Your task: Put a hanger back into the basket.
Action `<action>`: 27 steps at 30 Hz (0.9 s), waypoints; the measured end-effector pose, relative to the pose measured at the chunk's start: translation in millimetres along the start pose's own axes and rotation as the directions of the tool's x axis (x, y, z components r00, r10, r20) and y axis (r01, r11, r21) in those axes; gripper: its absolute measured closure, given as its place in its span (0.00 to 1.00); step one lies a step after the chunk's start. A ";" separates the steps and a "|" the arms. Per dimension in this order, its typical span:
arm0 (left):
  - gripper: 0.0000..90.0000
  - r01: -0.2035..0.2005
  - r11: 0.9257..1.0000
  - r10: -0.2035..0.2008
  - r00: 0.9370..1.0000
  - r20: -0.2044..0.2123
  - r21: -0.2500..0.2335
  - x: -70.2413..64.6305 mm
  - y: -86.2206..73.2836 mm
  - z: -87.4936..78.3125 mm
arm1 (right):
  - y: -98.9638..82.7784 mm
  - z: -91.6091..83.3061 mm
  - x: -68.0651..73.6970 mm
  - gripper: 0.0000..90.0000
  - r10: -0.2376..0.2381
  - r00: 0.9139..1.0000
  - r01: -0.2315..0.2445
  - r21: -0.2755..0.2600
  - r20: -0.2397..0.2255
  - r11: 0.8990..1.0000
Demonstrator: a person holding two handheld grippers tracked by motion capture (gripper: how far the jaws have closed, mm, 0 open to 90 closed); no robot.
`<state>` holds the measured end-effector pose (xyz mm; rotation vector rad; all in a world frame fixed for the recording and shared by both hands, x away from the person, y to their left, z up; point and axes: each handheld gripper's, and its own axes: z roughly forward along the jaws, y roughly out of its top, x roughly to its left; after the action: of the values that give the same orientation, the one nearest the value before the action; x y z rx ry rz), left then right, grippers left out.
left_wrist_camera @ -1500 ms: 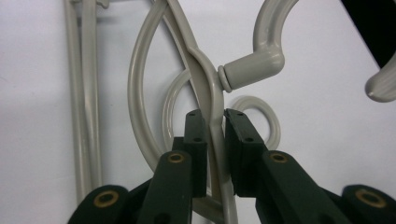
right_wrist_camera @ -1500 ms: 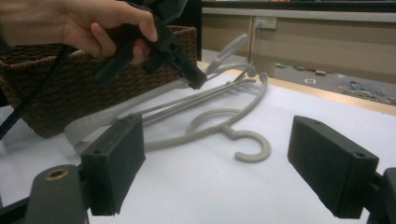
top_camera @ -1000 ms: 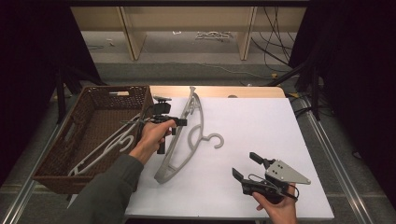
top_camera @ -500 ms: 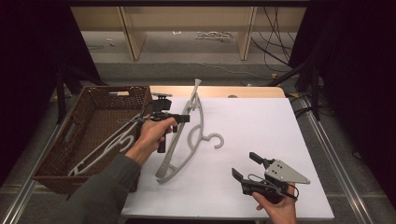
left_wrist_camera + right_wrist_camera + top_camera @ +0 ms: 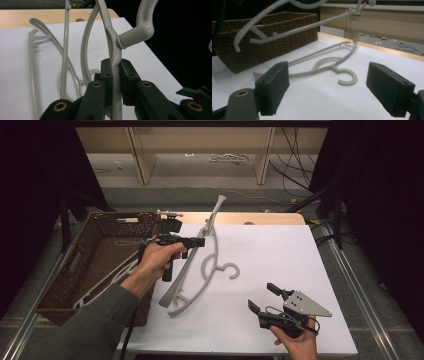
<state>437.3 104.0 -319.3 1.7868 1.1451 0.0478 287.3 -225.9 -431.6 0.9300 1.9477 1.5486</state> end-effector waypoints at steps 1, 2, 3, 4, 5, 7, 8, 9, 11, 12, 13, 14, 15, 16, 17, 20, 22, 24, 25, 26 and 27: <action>0.91 0.006 1.000 -0.006 1.000 0.009 -0.006 -0.9 1.4 -5.1 | 0.2 -0.1 0.0 0.22 0.000 1.000 0.000 -0.002 -0.002 1.000; 0.91 0.003 1.000 -0.003 1.000 0.016 -0.005 -1.2 2.5 -8.0 | 0.6 0.5 0.2 0.22 0.005 1.000 -0.005 -0.006 -0.010 1.000; 0.91 -0.002 1.000 0.002 1.000 0.019 -0.009 -1.6 3.6 -10.9 | 0.8 -0.1 0.3 0.22 0.004 1.000 -0.004 0.009 -0.010 1.000; 0.91 -0.012 1.000 0.012 1.000 0.013 -0.017 -1.8 5.6 -16.1 | 0.2 0.6 0.1 0.22 -0.001 1.000 0.001 -0.002 -0.001 1.000; 0.91 -0.012 1.000 0.012 1.000 0.016 -0.024 -1.6 6.9 -19.2 | -0.5 0.9 0.6 0.22 0.007 1.000 -0.007 -0.005 0.004 1.000; 0.91 -0.019 0.999 0.020 1.000 0.013 -0.037 -1.6 10.4 -29.1 | -0.1 0.8 0.3 0.22 0.003 1.000 -0.002 -0.009 0.006 1.000; 0.91 -0.022 0.999 0.023 1.000 0.016 -0.044 -1.2 12.2 -34.1 | 0.3 0.6 -0.1 0.22 0.000 1.000 0.000 -0.001 0.000 1.000; 0.91 -0.019 0.998 0.020 1.000 0.017 -0.052 -0.6 14.0 -39.1 | 0.3 0.7 -0.2 0.22 -0.001 1.000 0.001 0.003 -0.004 1.000; 0.91 -0.035 0.997 0.035 0.999 -0.003 -0.062 0.7 17.6 -48.7 | -0.3 0.4 0.1 0.22 0.002 1.000 -0.002 0.007 -0.004 1.000; 0.91 -0.041 0.996 0.040 0.999 -0.011 -0.077 1.9 19.4 -54.7 | -0.1 0.6 0.2 0.22 0.003 1.000 -0.003 0.004 -0.002 1.000; 0.91 -0.031 0.996 0.030 1.000 -0.007 -0.079 2.9 20.4 -59.9 | 0.2 0.9 0.1 0.22 0.000 1.000 0.000 0.003 -0.004 1.000; 0.91 -0.026 0.996 0.026 1.000 -0.005 -0.081 4.2 21.7 -64.8 | 0.1 1.0 0.0 0.22 -0.001 1.000 0.001 0.005 -0.007 1.000; 0.91 -0.026 0.996 0.025 1.000 -0.014 -0.081 4.9 22.9 -70.0 | -0.2 1.0 0.0 0.22 -0.003 1.000 0.003 0.007 -0.006 1.000; 0.91 0.000 0.997 0.000 1.000 -0.002 -0.081 4.0 23.0 -73.7 | -0.3 0.7 0.0 0.22 -0.001 1.000 0.001 0.007 -0.005 1.000; 0.91 0.003 0.996 -0.004 1.000 -0.007 -0.088 5.3 24.0 -78.4 | -0.2 0.5 0.1 0.22 0.002 1.000 -0.002 0.007 -0.004 1.000; 0.91 -0.008 0.995 0.005 1.000 -0.028 -0.098 11.3 25.6 -90.1 | -0.6 1.6 -0.3 0.22 0.000 1.000 0.001 0.006 -0.005 1.000; 0.91 -0.056 0.992 0.048 0.996 -0.072 -0.110 19.2 25.7 -95.5 | -0.6 1.3 -0.2 0.22 0.001 1.000 -0.001 0.006 -0.004 1.000; 0.91 -0.056 0.992 0.047 0.996 -0.075 -0.115 26.3 24.6 -101.5 | -0.5 2.0 -0.3 0.22 0.003 1.000 -0.003 -0.002 -0.011 1.000; 0.91 -0.058 0.992 0.049 0.996 -0.080 -0.116 29.6 24.3 -103.9 | -0.6 1.8 -0.3 0.22 -0.001 1.000 0.001 0.006 -0.005 1.000; 0.91 -0.057 0.991 0.047 0.995 -0.084 -0.120 32.0 24.1 -105.6 | -1.0 2.0 0.1 0.22 0.005 1.000 -0.005 0.005 -0.009 1.000; 0.91 -0.057 0.990 0.046 0.995 -0.088 -0.126 35.5 23.6 -107.8 | -1.0 1.9 0.1 0.22 0.005 1.000 -0.005 0.005 -0.009 1.000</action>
<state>420.3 202.5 -260.7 1.7130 1.1297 0.2257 288.4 -224.7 -433.1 0.9322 1.9576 1.5534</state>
